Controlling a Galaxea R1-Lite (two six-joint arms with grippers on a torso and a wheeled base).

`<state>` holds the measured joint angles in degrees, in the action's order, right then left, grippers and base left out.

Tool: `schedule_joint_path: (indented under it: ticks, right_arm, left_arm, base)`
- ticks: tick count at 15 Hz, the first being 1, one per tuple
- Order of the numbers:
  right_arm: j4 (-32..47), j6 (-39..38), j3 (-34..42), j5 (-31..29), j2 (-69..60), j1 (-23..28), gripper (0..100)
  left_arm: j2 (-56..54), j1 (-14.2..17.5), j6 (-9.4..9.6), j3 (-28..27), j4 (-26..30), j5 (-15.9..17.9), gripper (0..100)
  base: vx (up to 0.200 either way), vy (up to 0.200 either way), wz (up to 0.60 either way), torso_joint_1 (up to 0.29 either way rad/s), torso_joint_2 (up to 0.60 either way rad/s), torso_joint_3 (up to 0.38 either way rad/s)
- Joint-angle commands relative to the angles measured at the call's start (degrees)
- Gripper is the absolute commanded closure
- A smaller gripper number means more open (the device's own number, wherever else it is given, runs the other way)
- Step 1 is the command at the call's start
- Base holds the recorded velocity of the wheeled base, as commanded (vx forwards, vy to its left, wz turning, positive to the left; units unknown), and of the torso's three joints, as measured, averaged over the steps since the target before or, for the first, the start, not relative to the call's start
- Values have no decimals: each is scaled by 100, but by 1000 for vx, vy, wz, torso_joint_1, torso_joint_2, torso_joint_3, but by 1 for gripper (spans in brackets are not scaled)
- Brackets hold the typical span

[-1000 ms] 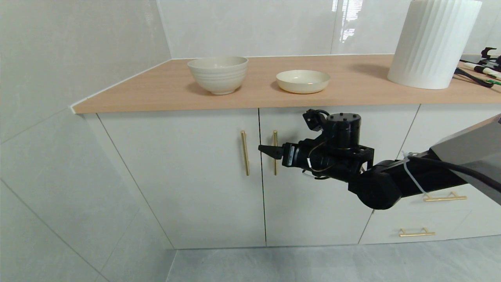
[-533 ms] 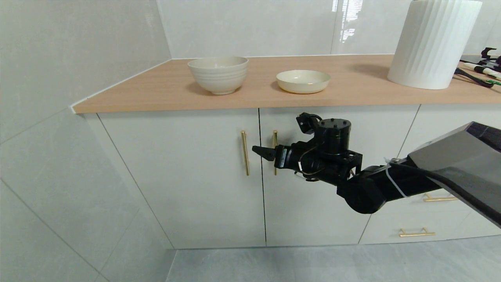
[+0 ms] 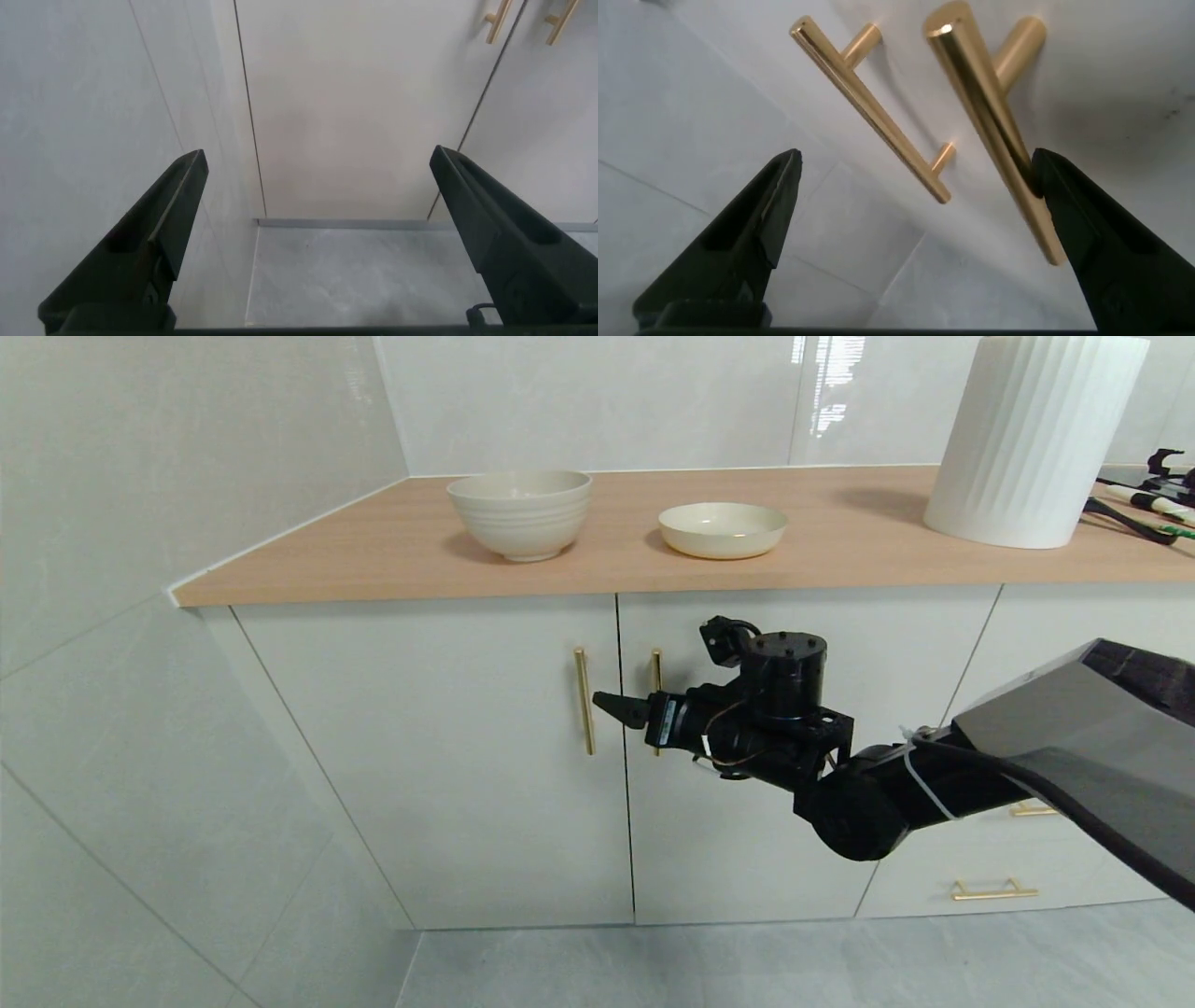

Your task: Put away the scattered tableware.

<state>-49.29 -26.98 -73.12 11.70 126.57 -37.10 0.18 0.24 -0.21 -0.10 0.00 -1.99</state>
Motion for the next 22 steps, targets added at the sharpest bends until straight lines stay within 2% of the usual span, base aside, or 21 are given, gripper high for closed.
schedule_joint_path:
  ticks: [1, 7, 11, 13, 14, 15, 22]
  right_arm:
    - [7, -124, 246, 157, -309, -87, 0]
    - [-28, -141, 1177, 1053, -1021, -105, 0]
    - [-705, -124, 1854, 1361, -1337, -245, 0]
    - [-767, -124, 2038, 1589, -1478, -263, 0]
    - [-767, -124, 2249, 1967, -1698, -263, 0]
    - [-767, -115, 2355, 2064, -1759, -263, 0]
    - [-784, -80, 2882, 2090, -2075, -298, 0]
  left_arm:
    - [-1, 2, -6, 1, 0, -3, 0]
    - [-1, 2, -6, 1, 0, -3, 0]
    - [-1, 2, -6, 1, -9, -3, 0]
    - [-1, 2, -6, 1, 0, -3, 0]
    - [-1, 2, 3, 1, 0, -3, 0]
    - [-1, 2, -6, 1, 0, -3, 0]
    - [-1, 2, 3, 1, 0, -3, 0]
  base:
    - [0, 0, 0, 0, 0, 0]
    - [0, 0, 0, 0, 0, 0]
    - [0, 0, 0, 0, 0, 0]
    - [0, 0, 0, 0, 0, 0]
    - [0, 0, 0, 0, 0, 0]
    - [0, 0, 0, 0, 0, 0]
    - [0, 0, 0, 0, 0, 0]
